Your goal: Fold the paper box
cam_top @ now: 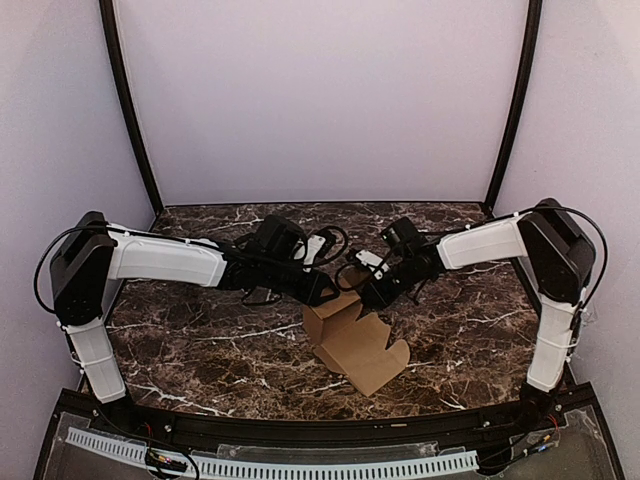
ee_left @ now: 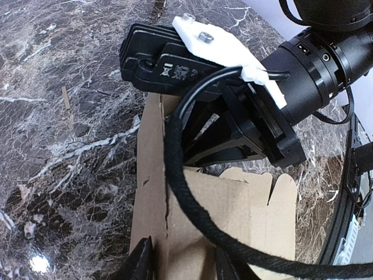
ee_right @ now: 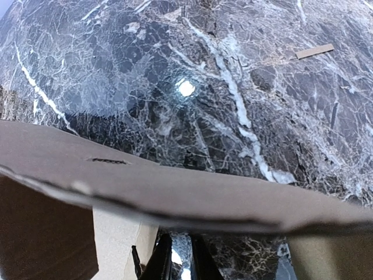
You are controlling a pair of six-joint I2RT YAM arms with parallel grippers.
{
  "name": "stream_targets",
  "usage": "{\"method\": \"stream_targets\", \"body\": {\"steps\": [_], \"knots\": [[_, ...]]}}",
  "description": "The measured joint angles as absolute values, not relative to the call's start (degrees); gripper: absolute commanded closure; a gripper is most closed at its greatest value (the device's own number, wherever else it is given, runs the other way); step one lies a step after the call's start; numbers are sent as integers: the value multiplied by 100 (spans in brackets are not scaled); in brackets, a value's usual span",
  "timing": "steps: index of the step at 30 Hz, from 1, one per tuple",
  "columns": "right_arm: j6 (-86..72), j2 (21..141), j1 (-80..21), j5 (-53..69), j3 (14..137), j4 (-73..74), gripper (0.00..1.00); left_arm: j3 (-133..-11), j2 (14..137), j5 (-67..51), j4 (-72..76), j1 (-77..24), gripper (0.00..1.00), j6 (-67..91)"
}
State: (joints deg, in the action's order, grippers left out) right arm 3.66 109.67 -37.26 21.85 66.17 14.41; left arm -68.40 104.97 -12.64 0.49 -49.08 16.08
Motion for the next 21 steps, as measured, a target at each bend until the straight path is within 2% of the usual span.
{"method": "stream_targets", "body": {"steps": [5,13,21], "knots": [[333,10877,-3732,2462,6320,1199,85,-6840,10497,-1253,47,-4908,63,1608],[224,10851,-3741,2995,6263,1050,75,-6840,10497,-1256,49,-4908,63,1614],[126,10956,-3758,2987,6320,1028,73,-6810,10497,-1258,78,-4908,63,1623]]}}
